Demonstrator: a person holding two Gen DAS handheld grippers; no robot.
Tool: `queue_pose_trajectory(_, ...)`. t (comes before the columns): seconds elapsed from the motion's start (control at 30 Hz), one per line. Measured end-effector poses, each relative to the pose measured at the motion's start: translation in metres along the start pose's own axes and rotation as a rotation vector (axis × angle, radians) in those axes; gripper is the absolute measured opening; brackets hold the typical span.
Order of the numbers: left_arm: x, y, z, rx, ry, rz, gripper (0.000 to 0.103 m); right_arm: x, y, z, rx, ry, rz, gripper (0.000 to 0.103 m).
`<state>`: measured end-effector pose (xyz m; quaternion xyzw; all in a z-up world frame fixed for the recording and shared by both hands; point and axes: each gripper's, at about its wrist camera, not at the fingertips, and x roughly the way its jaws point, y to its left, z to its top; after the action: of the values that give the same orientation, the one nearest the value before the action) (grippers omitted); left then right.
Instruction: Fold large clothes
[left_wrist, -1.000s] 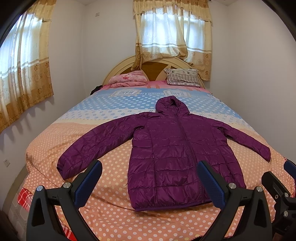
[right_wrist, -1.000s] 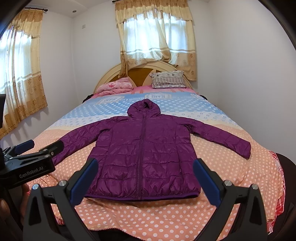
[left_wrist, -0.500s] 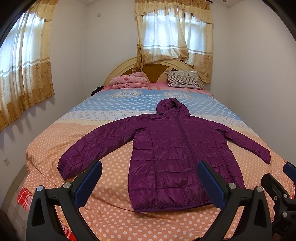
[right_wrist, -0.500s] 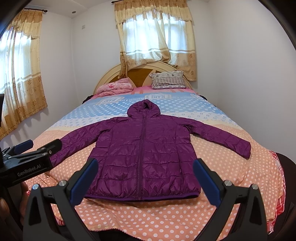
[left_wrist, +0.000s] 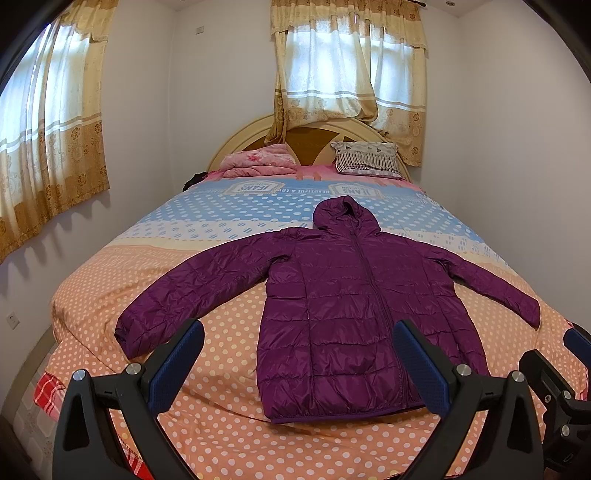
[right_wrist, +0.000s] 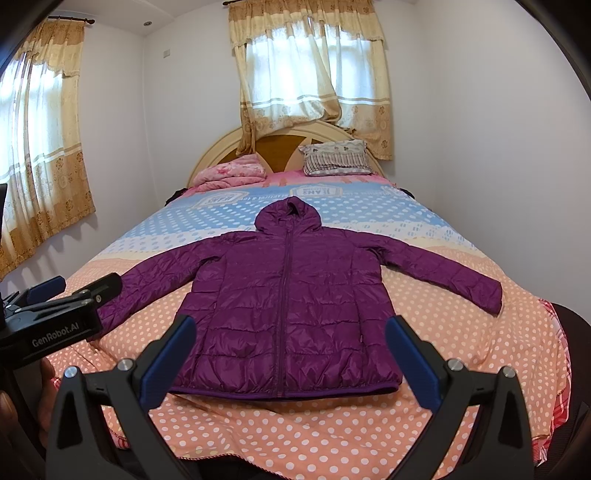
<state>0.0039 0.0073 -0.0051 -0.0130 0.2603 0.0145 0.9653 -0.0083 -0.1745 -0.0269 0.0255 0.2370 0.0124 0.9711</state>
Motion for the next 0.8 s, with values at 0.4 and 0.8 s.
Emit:
queue_pose_trajectory(0.4,0.0001,0.0011,0.0008,-0.003,-0.002,0.002,0.102,0.0006,0.0001,-0.0009,0.002,0.004,0.001,0.103)
queue_pose_trajectory(0.8,0.0001,0.0014,0.0003,-0.004,-0.003,0.002,0.102,0.0045,0.0034,-0.007,0.001,0.011,0.008,0.103)
